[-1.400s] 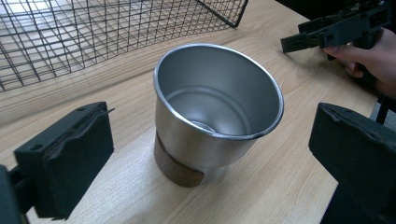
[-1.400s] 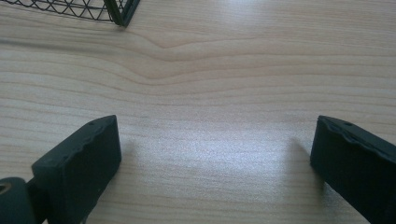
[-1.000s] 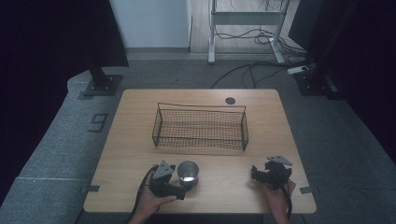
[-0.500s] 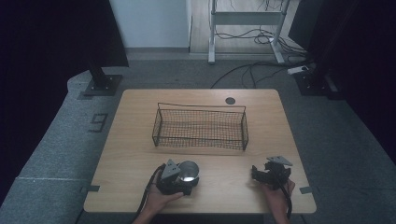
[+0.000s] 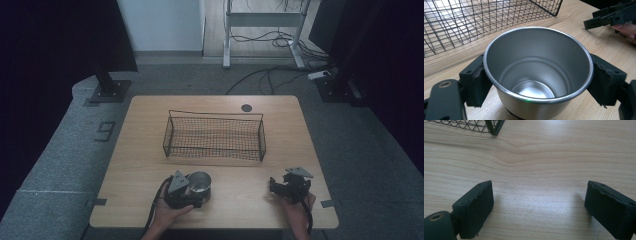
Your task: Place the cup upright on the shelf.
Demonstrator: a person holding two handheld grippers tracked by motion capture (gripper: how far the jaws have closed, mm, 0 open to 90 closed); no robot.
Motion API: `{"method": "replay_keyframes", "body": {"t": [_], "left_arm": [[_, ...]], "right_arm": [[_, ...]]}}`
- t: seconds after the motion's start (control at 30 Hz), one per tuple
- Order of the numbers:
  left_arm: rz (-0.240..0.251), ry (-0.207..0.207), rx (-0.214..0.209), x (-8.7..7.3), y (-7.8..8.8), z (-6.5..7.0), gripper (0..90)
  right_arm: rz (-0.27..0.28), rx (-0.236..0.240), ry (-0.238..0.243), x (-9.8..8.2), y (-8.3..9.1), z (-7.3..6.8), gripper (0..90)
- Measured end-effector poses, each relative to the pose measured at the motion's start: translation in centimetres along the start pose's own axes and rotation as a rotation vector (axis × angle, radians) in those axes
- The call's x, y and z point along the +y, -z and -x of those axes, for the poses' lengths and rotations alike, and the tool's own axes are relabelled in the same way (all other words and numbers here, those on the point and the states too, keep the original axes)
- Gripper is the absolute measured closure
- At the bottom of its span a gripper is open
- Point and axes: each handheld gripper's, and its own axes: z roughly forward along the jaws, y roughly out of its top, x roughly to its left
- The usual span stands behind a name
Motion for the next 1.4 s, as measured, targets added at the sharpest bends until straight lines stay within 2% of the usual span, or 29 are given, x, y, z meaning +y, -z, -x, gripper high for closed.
{"method": "replay_keyframes", "body": {"t": [0.6, 1.13, 1.4], "left_arm": [[0.037, -0.010, -0.002, 0.5, 1.1, 0.3, 19.4], [0.083, 0.006, 0.007, 1.3, 2.8, -0.3, 19.4], [0.095, 0.007, 0.008, 1.6, 3.1, -0.2, 19.4]], "right_arm": [[0.005, 0.003, 0.000, 0.0, 0.1, -0.1, 10.4], [0.007, 0.004, 0.002, -0.1, 0.1, -0.1, 11.1], [0.008, 0.004, 0.002, -0.1, 0.1, -0.1, 12.3]]}}
